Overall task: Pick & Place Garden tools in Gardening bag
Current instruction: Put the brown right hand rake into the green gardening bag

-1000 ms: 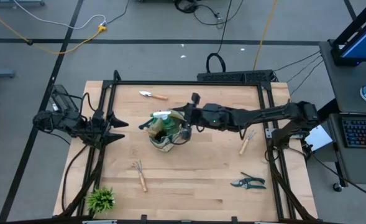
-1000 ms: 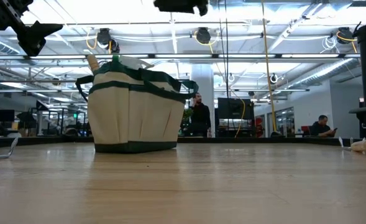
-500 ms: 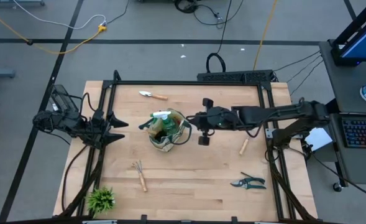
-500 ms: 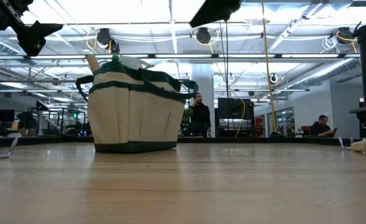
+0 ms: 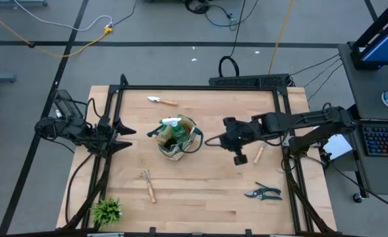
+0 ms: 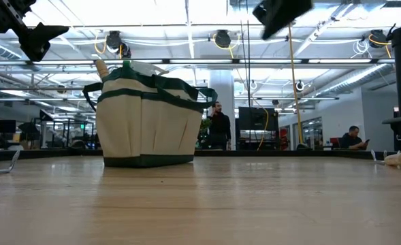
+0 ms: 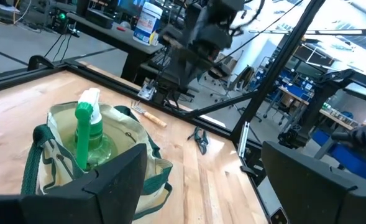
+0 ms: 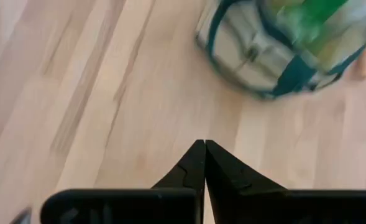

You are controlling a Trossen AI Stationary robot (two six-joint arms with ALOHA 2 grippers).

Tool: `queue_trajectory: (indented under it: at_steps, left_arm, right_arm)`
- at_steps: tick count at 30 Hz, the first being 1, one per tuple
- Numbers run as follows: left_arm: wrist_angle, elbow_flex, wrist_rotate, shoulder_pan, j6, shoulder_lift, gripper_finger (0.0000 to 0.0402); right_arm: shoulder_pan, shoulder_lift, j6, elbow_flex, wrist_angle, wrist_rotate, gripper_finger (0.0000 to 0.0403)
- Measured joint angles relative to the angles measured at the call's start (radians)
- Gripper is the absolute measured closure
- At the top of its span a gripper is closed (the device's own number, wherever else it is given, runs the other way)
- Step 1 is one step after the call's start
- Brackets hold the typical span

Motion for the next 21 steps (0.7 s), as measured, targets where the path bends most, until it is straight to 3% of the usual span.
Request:
queue_trajectory:
  at_steps: [21]
  left_arm:
    - [-0.004, 0.0, -0.003, 0.0, 0.194, 0.0, 0.0078]
  right_arm:
    - [0.163, 0.0, -0.038, -0.046, -0.454, -0.076, 0.0402]
